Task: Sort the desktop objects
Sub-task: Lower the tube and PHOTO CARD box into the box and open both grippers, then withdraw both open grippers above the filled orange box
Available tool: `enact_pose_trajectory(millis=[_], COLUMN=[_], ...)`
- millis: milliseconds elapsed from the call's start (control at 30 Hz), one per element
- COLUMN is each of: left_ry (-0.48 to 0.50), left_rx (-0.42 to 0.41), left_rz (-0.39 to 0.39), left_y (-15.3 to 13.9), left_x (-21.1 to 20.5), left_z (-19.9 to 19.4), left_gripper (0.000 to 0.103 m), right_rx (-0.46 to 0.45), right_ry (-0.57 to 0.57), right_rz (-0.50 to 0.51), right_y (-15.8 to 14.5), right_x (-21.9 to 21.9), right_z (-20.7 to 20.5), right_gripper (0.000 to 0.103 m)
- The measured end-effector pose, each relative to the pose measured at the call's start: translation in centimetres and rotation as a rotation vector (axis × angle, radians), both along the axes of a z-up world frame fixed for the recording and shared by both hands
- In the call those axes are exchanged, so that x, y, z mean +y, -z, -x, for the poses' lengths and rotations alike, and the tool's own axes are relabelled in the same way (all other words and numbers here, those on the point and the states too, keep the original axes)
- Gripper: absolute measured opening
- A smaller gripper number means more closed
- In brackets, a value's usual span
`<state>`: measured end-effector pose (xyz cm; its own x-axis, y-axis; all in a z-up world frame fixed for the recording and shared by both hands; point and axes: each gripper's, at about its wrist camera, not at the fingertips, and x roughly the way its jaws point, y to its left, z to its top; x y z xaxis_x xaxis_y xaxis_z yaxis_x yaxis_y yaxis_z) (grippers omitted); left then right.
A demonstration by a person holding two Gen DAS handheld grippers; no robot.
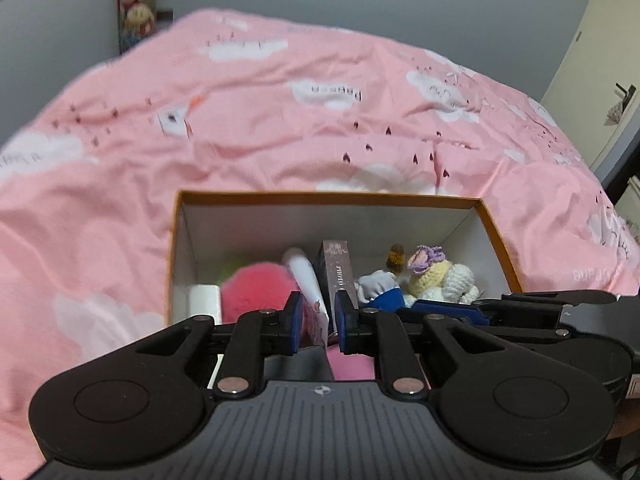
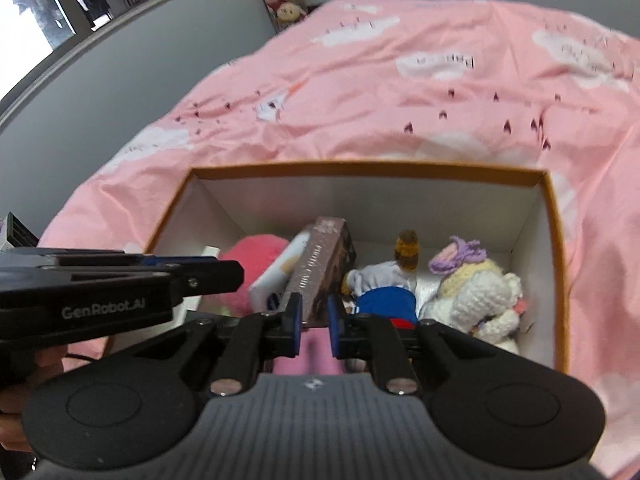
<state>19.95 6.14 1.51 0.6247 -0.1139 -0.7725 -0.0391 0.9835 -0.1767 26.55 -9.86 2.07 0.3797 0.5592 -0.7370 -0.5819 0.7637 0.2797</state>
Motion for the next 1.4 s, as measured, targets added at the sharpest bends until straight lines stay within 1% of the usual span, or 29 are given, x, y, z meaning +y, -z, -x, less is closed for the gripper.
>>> enact_pose_trajectory(millis=[100, 167, 200, 300, 433, 500, 533, 567, 633, 700, 733, 767, 833, 900, 1000, 1067, 1100, 1167, 1233, 1400], left_ry=[-0.01, -0.012, -0.015, -0.027, -0.035, -0.044, -0.052, -0.064, -0.08, -0.082, -0.079, -0.081, -0.092, -0.106, -0.122, -0.125, -0.124, -0.127, -0.128, -0.13], left_rx=[-0.015, -0.021, -0.029, -0.074, -0.142, -0.174, -0.19, -0.205, -0.23, -0.236, -0.234, -0.232, -0.225, -0.202, -0.19, -0.182, -0.179, -0.172, -0.162, -0.147], left_rz=[-0.02, -0.03, -0.03, -0.032, -0.043, -0.056, -0.065, -0.076, -0.096, -0.117, -0.129, -0.139, -0.159, -0.173, -0.185, -0.189, -0.189, -0.191, -0.197, -0.203], left_y=[-1.1, -1.3, -1.4, -1.5, -1.9, -1.9, -1.9, -1.9, -1.6, -1.1, -0.7, -0.3, 0.6, 1.3, 2.2, 2.7, 2.9, 3.3, 3.6, 4.3], left_x=[-0.1, -0.2, -0.3, -0.7, -1.5, -1.9, -2.0, -2.2, -2.5, -2.9, -3.1, -3.3, -3.6, -3.7, -3.8, -4.0, -4.0, -4.1, -4.3, -4.6], left_z=[1.2, 2.1, 2.7, 4.5, 6.6, 7.4, 7.8, 8.2, 8.8, 9.1, 9.2, 9.3, 9.4, 9.3, 9.3, 9.3, 9.4, 9.4, 9.3, 9.3], left_gripper=[0.021, 0.022, 0.022, 0.024, 0.033, 0.038, 0.045, 0.057, 0.062, 0.066, 0.073, 0.077, 0.077, 0.078, 0.078, 0.078, 0.078, 0.078, 0.078, 0.078], right_rx=[-0.02, -0.042, -0.053, -0.089, -0.16, -0.21, -0.238, -0.267, -0.31, -0.331, -0.335, -0.334, -0.325, -0.313, -0.299, -0.297, -0.3, -0.309, -0.314, -0.315], right_ry=[0.001, 0.02, 0.033, 0.061, 0.095, 0.106, 0.114, 0.124, 0.139, 0.154, 0.16, 0.17, 0.181, 0.186, 0.193, 0.2, 0.202, 0.208, 0.208, 0.214], right_rz=[0.01, 0.014, 0.015, 0.01, -0.002, -0.003, -0.005, -0.004, -0.007, -0.001, 0.003, 0.01, 0.024, 0.04, 0.047, 0.043, 0.041, 0.037, 0.03, 0.018], right_y=[-0.8, -1.2, -1.3, -1.4, -2.0, -2.6, -2.8, -2.9, -3.0, -2.7, -2.4, -1.9, -1.2, -0.3, 0.6, 0.9, 1.0, 1.1, 1.3, 1.6], right_x=[-0.8, -1.6, -2.0, -2.9, -4.1, -4.4, -4.6, -4.8, -5.0, -5.2, -5.4, -5.4, -5.5, -5.5, -5.7, -5.9, -5.9, -6.1, -6.2, -6.4], right_z=[1.0, 1.7, 2.2, 4.0, 6.7, 8.0, 8.6, 9.2, 10.2, 10.7, 10.9, 10.9, 10.8, 10.7, 10.7, 10.7, 10.8, 11.0, 11.1, 11.0], right_gripper=[0.017, 0.023, 0.025, 0.025, 0.025, 0.027, 0.03, 0.032, 0.035, 0.039, 0.04, 0.042, 0.053, 0.054, 0.06, 0.066, 0.072, 0.072, 0.078, 0.081])
